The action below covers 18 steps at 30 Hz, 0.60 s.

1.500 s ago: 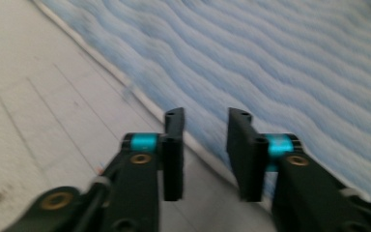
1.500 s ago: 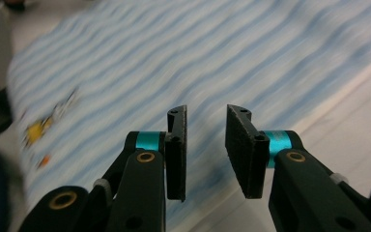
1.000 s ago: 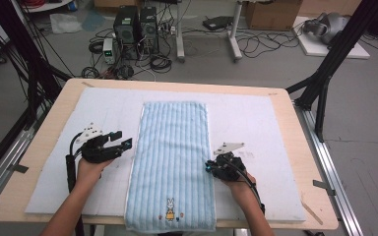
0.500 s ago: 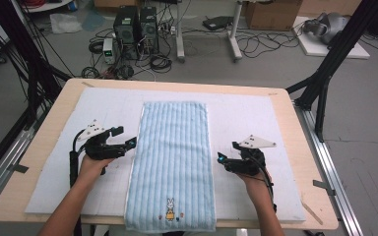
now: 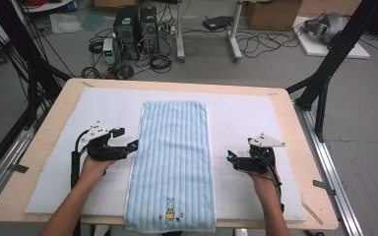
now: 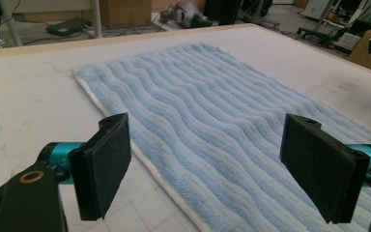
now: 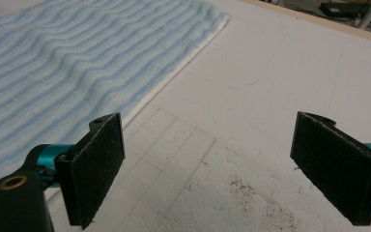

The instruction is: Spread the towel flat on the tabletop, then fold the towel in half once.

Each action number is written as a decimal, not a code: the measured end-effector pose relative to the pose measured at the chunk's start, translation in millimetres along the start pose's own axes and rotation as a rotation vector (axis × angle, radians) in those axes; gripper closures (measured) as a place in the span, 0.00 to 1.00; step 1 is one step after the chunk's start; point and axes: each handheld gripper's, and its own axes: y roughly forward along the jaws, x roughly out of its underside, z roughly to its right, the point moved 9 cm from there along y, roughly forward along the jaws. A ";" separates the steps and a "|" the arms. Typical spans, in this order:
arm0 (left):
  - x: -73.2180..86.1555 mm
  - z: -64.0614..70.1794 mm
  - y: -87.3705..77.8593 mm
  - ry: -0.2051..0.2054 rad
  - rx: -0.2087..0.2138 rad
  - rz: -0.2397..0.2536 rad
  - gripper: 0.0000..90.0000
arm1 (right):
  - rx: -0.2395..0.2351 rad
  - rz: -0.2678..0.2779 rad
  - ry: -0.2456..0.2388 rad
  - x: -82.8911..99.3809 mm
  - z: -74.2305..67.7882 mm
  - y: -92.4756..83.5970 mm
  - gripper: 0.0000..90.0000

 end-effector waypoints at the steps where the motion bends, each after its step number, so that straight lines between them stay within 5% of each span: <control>1: 0.1 -0.3 -0.2 -0.005 0.002 -0.001 0.21 | -0.002 -0.003 0.007 0.3 0.2 0.3 0.12; 18: 8.3 -4.8 2.4 -0.028 -0.018 -0.052 0.22 | 0.008 -0.023 0.024 3.2 1.8 4.1 0.12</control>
